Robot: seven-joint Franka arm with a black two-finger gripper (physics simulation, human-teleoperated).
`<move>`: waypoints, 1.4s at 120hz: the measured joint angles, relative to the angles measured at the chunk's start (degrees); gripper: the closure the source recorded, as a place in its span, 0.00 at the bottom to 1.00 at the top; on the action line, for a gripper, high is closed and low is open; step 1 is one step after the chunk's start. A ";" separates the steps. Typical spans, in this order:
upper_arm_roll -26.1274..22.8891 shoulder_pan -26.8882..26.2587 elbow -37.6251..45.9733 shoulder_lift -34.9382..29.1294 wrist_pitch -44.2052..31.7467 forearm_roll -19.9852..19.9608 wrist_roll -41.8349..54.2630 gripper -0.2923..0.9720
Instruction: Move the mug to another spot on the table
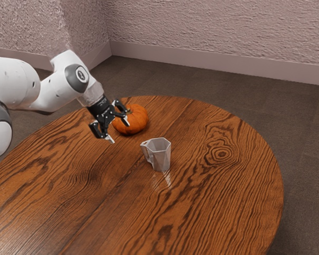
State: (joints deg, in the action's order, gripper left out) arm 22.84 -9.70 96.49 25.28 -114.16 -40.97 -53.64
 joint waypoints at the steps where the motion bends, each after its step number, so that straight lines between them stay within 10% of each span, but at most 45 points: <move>1: 0.00 0.01 -0.10 0.21 -0.11 -0.18 -0.14 0.23; 104: -0.08 -0.72 -15.12 18.71 -3.94 -11.81 -7.78 0.23; 168: -0.41 -3.22 -11.59 18.81 -5.01 -12.54 -8.69 0.23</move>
State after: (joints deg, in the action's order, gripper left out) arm 22.43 -12.92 84.90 44.09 -119.18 -53.51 -62.33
